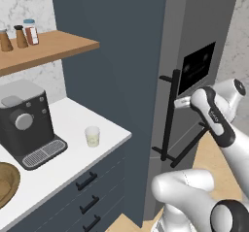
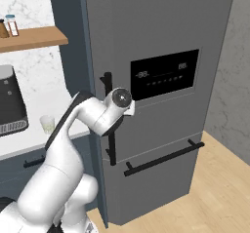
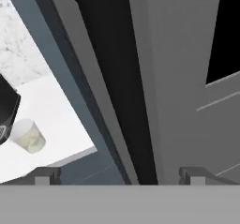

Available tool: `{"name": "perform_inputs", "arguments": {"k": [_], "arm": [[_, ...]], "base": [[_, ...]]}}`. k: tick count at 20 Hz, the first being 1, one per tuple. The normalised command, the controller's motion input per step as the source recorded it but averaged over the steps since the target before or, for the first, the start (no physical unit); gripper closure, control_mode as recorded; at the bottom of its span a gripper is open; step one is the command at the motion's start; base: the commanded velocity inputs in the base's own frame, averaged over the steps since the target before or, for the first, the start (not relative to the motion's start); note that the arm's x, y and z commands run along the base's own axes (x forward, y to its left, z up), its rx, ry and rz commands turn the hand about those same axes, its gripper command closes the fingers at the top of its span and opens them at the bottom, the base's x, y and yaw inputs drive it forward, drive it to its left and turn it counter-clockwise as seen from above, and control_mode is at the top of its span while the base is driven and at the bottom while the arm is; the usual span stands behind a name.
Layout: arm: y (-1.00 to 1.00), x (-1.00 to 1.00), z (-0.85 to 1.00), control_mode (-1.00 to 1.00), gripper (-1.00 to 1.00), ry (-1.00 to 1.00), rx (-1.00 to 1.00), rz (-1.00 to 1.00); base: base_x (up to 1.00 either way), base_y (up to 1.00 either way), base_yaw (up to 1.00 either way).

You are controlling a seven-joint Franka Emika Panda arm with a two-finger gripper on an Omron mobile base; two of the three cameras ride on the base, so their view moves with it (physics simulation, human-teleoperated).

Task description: Grab a lemon wedge from the fridge and one ice cube from the ice bowl, and put them in the glass of lemonade.

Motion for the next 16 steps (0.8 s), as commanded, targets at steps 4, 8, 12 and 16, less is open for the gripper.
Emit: {"name": "perform_inputs", "arguments": {"k": [4,8,12,16], "arm": [[-0.01,0.66,-0.11,-1.00,-1.00,0.03,0.00,0.22],[0.00,0.43,0.00,-1.00,-1.00,0.07,0.00,0.14],[0.01,0.04,0.00,-1.00,-1.00,0.05,0.00,0.01],[0.23,0.00,-0.18,-1.00,-1.00,0.00,0.00,0.00]], "base": [[0.00,0.00,0.00],[0.00,0.00,0.00],[0.00,0.00,0.00],[0.00,0.00,0.00]]}}
